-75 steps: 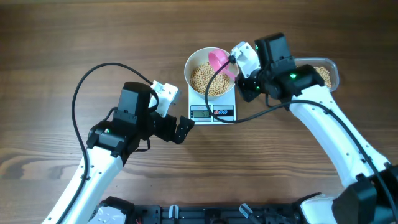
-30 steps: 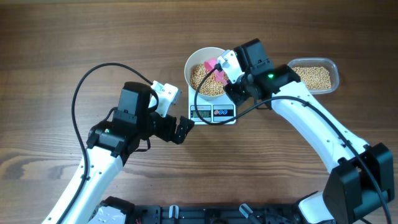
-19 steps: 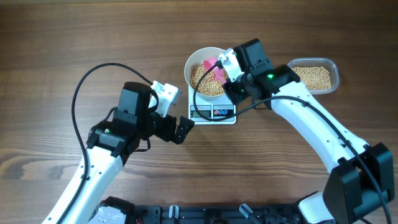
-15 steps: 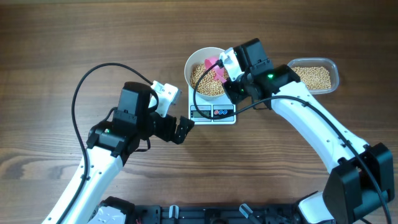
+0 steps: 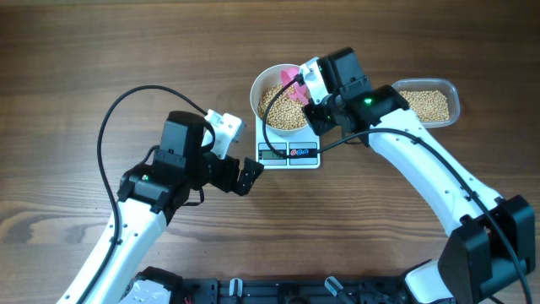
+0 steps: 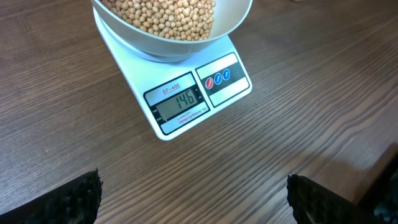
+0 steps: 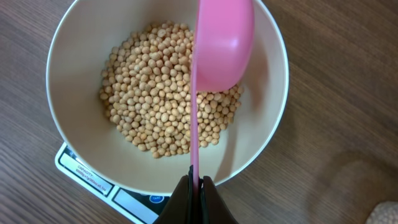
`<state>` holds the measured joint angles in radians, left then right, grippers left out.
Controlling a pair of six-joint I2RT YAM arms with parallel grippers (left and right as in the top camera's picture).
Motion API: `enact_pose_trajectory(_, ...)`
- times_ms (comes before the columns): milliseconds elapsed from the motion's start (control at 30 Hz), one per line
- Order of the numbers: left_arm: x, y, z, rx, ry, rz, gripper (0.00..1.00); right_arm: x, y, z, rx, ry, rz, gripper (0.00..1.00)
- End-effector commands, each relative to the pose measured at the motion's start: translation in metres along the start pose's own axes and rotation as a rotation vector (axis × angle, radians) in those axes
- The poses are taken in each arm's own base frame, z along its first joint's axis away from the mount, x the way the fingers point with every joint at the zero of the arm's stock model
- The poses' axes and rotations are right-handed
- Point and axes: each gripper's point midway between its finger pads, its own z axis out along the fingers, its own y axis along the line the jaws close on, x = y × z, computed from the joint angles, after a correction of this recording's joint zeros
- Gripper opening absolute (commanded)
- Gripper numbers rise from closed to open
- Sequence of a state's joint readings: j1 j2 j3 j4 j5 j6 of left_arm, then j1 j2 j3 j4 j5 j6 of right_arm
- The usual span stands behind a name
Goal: Scoop item into bowl and weigh 150g on scale
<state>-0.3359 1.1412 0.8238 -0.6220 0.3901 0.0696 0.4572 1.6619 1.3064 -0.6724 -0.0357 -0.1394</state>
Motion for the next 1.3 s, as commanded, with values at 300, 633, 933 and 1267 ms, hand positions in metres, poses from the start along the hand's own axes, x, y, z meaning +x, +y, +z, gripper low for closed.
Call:
enact_pose_trajectory(300, 0.001, -0.003, 0.002, 0.015, 0.005, 0.006, 1.00, -0.011, -0.005, -0.008, 0.026, -0.030, -0.014, 0.04)
enact_pose_trajectory(633, 0.001, -0.003, 0.002, 0.015, 0.005, 0.006, 1.00, -0.016, -0.006, -0.016, 0.031, -0.050, -0.043, 0.04)
enact_pose_trajectory(933, 0.001, -0.003, 0.002, 0.015, 0.005, 0.006, 1.00, -0.014, -0.010, -0.018, 0.035, -0.048, -0.023, 0.04)
enact_pose_trajectory(1267, 0.001, -0.003, 0.002, 0.015, 0.005, 0.006, 1.00, -0.012, -0.014, -0.026, -0.002, -0.056, -0.008, 0.04)
